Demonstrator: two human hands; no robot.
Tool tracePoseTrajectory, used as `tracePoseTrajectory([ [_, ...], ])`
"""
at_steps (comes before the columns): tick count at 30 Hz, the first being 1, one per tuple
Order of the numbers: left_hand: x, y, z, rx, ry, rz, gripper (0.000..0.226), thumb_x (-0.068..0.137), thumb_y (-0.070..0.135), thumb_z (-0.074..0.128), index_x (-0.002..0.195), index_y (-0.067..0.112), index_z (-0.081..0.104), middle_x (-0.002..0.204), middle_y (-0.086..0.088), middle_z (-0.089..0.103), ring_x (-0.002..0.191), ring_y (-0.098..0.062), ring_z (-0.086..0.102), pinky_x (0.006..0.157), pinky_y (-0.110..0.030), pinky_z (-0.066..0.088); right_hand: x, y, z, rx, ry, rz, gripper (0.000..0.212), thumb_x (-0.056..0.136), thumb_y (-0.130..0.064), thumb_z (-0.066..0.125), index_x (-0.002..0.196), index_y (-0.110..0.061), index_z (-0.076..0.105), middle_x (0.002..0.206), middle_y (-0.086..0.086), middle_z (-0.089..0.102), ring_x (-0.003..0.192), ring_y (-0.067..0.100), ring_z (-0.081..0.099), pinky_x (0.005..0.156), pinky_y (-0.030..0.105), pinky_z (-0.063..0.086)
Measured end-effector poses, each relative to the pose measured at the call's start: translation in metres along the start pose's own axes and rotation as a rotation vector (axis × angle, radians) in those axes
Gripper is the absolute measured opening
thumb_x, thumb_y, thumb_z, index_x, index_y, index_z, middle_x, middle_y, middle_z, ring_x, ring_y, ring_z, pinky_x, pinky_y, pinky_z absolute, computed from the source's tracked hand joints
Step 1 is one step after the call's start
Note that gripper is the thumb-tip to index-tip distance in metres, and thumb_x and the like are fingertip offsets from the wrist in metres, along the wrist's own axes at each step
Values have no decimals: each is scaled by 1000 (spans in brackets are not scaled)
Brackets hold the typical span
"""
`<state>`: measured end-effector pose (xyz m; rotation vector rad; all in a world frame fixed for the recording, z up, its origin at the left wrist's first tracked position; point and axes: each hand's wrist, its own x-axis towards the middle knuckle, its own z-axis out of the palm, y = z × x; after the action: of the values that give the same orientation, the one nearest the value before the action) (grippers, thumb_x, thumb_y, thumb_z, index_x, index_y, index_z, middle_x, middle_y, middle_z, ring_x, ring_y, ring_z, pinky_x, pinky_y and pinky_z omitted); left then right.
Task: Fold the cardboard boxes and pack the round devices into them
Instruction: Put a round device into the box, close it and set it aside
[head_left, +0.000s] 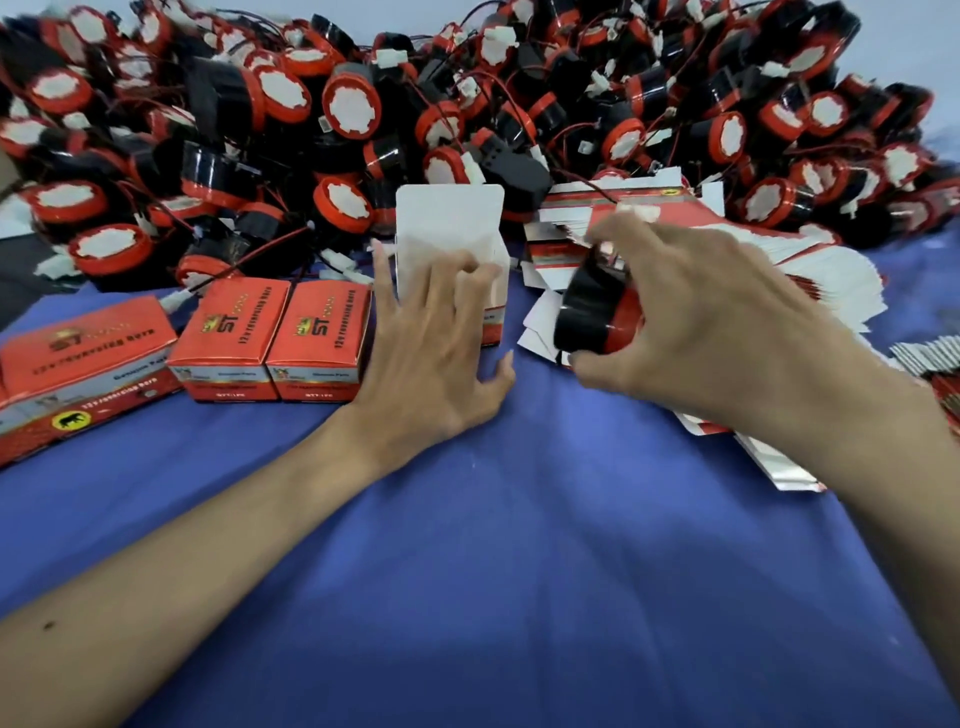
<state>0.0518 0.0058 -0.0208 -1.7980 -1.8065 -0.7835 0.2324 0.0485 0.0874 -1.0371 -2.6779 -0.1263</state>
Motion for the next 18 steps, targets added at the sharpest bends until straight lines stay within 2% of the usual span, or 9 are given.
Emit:
tracePoseTrajectory([
  [2, 0, 2, -4, -149, 64, 128, 66, 75, 39, 67, 127, 1, 48, 123, -21, 52, 121, -35, 45, 112, -68, 7, -4, -3, -5, -21, -67, -49, 76, 60, -56, 50, 130, -24, 49, 96, -1, 44, 88, 28, 50, 73, 32, 35],
  [4, 1, 3, -8, -302, 88, 231, 71, 75, 39, 70, 127, -5, 49, 126, -22, 52, 126, -33, 45, 114, -66, 5, 0, -3, 1, 20, -198, -96, 78, 60, -61, 50, 130, -28, 46, 99, -2, 40, 89, 24, 47, 77, 32, 40],
  [6, 2, 4, -9, -358, 26, 241, 76, 73, 37, 70, 129, -9, 48, 127, -19, 55, 125, -30, 51, 117, -60, 5, 8, 4, 18, 87, -249, -184, 78, 68, -49, 68, 135, -20, 40, 112, -1, 46, 100, 18, 46, 87, 27, 38],
  [7, 2, 3, -9, -368, -10, 227, 79, 71, 35, 69, 133, -9, 45, 125, -16, 59, 122, -28, 55, 119, -56, 5, 12, 8, 25, 172, -234, -209, 83, 69, -39, 77, 138, -15, 38, 116, -2, 49, 100, 8, 46, 88, 19, 36],
  [8, 2, 3, -9, -374, -32, 216, 82, 70, 32, 69, 136, -8, 42, 120, -15, 63, 117, -27, 59, 120, -52, 4, 14, 12, 31, 289, -204, -214, 88, 66, -32, 84, 139, -13, 39, 115, -4, 52, 91, -2, 45, 84, 11, 34],
  [10, 1, 2, -8, -360, -37, 230, 85, 70, 32, 69, 139, -7, 39, 112, -13, 67, 109, -26, 64, 121, -48, 5, 13, 18, 42, 563, -108, -189, 89, 60, -21, 90, 136, -12, 45, 108, -8, 58, 79, -7, 50, 74, 6, 39],
  [13, 2, 4, -9, -344, -43, 268, 88, 74, 44, 69, 141, -3, 38, 109, -10, 68, 106, -22, 65, 120, -49, 3, 5, 20, 63, 785, 28, -154, 89, 59, -14, 90, 137, -10, 47, 112, 2, 62, 78, 3, 55, 73, 12, 46],
  [15, 2, 4, -8, -350, -47, 277, 83, 77, 45, 66, 141, -3, 39, 106, -8, 70, 103, -21, 66, 120, -48, 2, 1, 18, 74, 867, 65, -134, 91, 60, -10, 90, 139, -9, 44, 116, 9, 59, 82, 12, 57, 76, 19, 48],
  [18, 1, 3, -6, -354, -16, 278, 74, 75, 32, 68, 135, -5, 46, 109, -11, 69, 106, -23, 66, 121, -48, 6, -4, 23, 82, 863, 86, -183, 88, 67, -11, 83, 142, -4, 38, 137, 12, 45, 113, 19, 53, 91, 25, 46],
])
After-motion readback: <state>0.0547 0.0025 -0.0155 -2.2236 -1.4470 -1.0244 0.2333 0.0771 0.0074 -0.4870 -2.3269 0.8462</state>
